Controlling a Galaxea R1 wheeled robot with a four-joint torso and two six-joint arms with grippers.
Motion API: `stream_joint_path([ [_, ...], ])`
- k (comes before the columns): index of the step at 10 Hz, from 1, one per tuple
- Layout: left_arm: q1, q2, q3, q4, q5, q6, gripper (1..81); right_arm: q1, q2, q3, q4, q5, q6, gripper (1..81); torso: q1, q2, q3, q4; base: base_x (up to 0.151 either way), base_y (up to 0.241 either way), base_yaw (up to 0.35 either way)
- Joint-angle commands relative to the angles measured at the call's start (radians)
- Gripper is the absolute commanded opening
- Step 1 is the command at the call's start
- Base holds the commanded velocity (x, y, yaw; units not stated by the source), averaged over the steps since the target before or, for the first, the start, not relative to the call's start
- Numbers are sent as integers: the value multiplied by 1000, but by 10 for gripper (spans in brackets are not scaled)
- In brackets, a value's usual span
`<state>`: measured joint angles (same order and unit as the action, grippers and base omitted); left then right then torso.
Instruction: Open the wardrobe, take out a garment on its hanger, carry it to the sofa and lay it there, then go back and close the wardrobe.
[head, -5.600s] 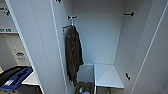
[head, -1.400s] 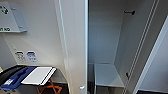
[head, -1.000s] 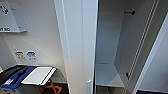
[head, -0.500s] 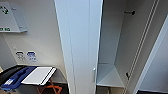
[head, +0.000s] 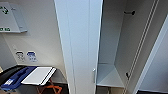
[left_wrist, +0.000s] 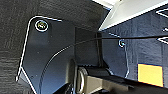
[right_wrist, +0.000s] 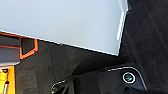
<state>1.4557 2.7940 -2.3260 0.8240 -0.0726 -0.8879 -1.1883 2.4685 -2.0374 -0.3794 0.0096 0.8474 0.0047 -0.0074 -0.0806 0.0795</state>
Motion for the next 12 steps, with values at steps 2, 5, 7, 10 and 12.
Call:
stream_joint_path([
  [2, -45, -17, 8, 15, 27, 6, 811, 146, -119, -35, 185, -37, 27, 811, 0, 0, 0, 0, 0, 0, 0],
  [5, -41, -13, -4, 14, 27, 1, 811, 209, -95, 14, 215, -37, 42, 811, 0, 0, 0, 0, 0, 0, 0],
  [7, -42, -16, -4, 14, 27, 1, 811, 244, -31, 63, 214, -34, 47, 811, 0, 0, 0, 0, 0, 0, 0],
  [10, -36, -10, -4, 14, 27, 0, 811, 242, 90, 96, 198, -13, 62, 811, 0, 0, 0, 0, 0, 0, 0],
  [12, -33, -8, -4, 15, 28, 1, 811, 246, 129, 86, 195, -19, 53, 811, 0, 0, 0, 0, 0, 0, 0],
])
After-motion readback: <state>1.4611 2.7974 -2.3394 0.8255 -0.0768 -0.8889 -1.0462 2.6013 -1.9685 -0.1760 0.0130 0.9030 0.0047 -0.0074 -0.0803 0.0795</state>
